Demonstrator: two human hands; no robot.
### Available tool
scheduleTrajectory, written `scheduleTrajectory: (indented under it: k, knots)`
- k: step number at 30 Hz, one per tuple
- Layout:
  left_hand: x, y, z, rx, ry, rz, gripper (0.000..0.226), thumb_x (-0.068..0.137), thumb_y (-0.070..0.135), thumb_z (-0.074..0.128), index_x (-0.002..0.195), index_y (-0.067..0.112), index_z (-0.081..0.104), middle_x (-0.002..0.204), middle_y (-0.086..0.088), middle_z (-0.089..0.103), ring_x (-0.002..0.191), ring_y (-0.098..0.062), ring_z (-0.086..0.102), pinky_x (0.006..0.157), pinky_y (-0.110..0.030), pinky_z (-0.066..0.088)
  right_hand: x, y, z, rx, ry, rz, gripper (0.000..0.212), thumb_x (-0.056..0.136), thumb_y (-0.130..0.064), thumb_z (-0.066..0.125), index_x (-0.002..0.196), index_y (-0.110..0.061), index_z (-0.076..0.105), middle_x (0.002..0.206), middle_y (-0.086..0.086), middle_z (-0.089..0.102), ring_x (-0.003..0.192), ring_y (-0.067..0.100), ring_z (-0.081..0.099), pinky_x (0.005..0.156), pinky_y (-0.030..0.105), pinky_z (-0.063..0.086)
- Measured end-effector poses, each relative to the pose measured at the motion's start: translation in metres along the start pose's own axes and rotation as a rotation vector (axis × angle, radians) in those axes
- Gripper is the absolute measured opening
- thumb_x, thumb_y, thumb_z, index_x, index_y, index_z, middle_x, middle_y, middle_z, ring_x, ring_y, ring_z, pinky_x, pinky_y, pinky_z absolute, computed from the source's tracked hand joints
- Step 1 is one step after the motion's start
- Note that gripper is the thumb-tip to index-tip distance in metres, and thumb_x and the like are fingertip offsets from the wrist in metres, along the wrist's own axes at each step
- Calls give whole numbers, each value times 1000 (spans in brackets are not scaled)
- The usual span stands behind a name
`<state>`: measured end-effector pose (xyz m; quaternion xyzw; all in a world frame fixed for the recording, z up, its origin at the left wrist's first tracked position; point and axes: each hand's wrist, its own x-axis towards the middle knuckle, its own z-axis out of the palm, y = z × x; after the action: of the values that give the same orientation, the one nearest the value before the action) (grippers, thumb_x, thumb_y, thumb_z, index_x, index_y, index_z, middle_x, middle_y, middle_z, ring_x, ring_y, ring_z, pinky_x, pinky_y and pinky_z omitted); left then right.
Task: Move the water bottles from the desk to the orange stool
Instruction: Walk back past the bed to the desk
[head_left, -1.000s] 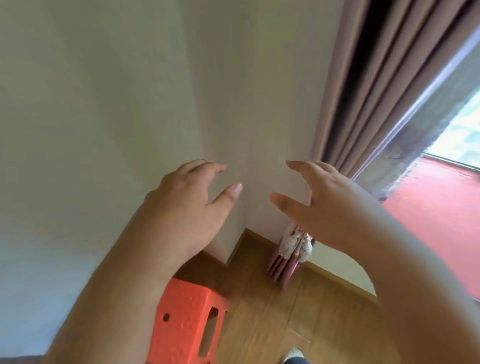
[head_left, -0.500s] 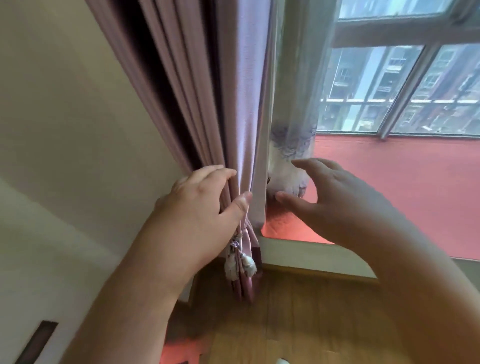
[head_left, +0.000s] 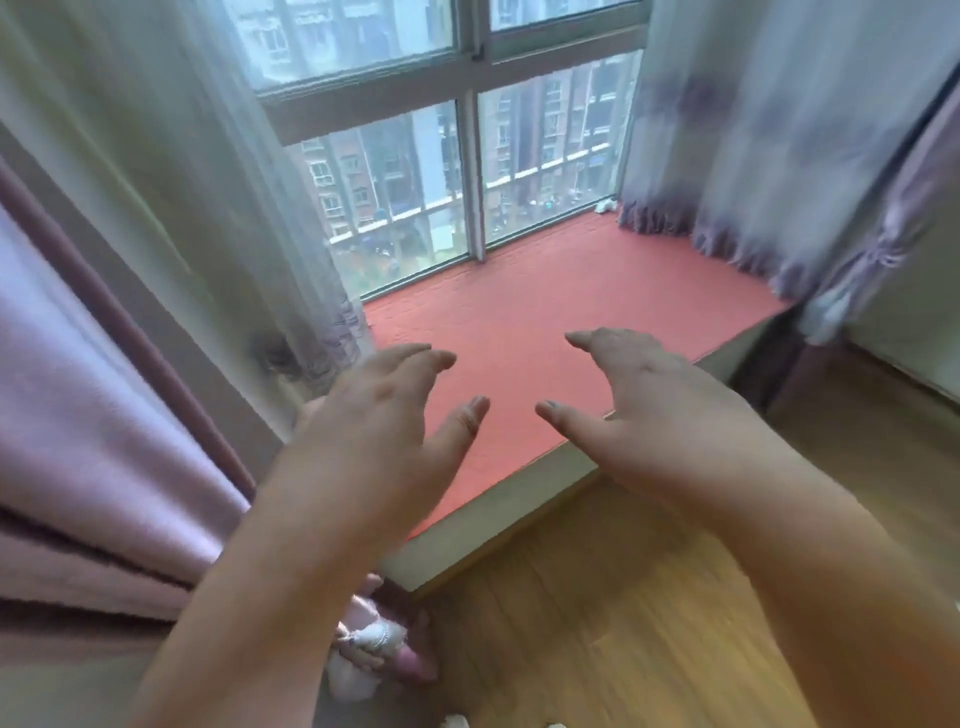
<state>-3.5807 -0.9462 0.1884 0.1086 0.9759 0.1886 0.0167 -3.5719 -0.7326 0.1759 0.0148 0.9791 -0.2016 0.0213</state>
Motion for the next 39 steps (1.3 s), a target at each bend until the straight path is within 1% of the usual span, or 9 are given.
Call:
scheduleTrajectory:
  k: [2, 5, 11, 15, 18, 21, 25, 33, 39]
  knots:
    - [20, 18, 4, 10, -46, 132, 61, 93, 69, 38, 148, 43, 41, 155, 24, 35, 144, -6, 32, 119, -40, 31, -11, 15, -7, 4, 60, 144, 73, 90, -69, 46, 153, -38, 27, 158, -14, 31, 142, 15, 36, 112, 40, 36]
    - [41, 43, 11, 6, -124, 298, 60, 93, 70, 38, 148, 47, 39, 156, 26, 33, 144, -7, 32, 118, -43, 32, -37, 30, -13, 6, 132, 335, 70, 92, -68, 45, 153, -38, 26, 157, -17, 30, 140, 13, 36, 105, 37, 37]
    - [51, 72, 46, 4, -255, 552, 57, 94, 70, 37, 146, 47, 39, 155, 25, 34, 144, -9, 33, 117, -41, 33, -100, 49, 7, 60, 273, 663, 68, 89, -68, 49, 150, -41, 32, 157, -20, 31, 135, 14, 44, 104, 40, 44]
    - [41, 91, 74, 6, -354, 704, 57, 94, 68, 39, 146, 44, 42, 155, 24, 36, 143, -10, 35, 116, -37, 32, -141, 56, 24, 98, 292, 842, 67, 92, -64, 51, 151, -40, 32, 157, -21, 28, 135, 9, 42, 94, 31, 40]
    - [34, 114, 88, -6, -399, 787, 61, 91, 69, 36, 145, 44, 43, 155, 22, 37, 143, -10, 36, 117, -39, 33, -168, 62, 27, 121, 300, 944, 67, 93, -64, 50, 152, -40, 29, 158, -21, 24, 135, 8, 42, 98, 32, 40]
    - [28, 139, 97, 5, -400, 864, 63, 90, 70, 33, 146, 43, 42, 156, 21, 37, 143, -10, 36, 116, -41, 35, -184, 74, 24, 116, 360, 987, 68, 92, -65, 50, 151, -40, 30, 156, -21, 29, 127, 9, 49, 97, 33, 45]
    - [21, 169, 105, 46, -408, 921, 62, 92, 70, 34, 148, 44, 40, 157, 23, 34, 145, -9, 32, 117, -40, 33, -200, 94, 18, 113, 417, 994, 69, 92, -64, 51, 152, -37, 31, 155, -20, 33, 139, 9, 36, 104, 33, 39]
    - [12, 235, 109, 82, -356, 984, 64, 90, 71, 33, 148, 46, 38, 157, 25, 32, 146, -8, 29, 116, -39, 30, -224, 143, -15, 96, 450, 986, 72, 92, -65, 49, 154, -37, 28, 160, -18, 26, 146, 10, 26, 113, 36, 33]
    - [6, 280, 118, 44, -309, 981, 62, 91, 71, 34, 148, 47, 37, 157, 26, 31, 146, -7, 29, 116, -39, 30, -239, 176, -47, 51, 489, 965, 71, 93, -64, 48, 154, -37, 27, 160, -19, 24, 145, 10, 27, 109, 31, 30]
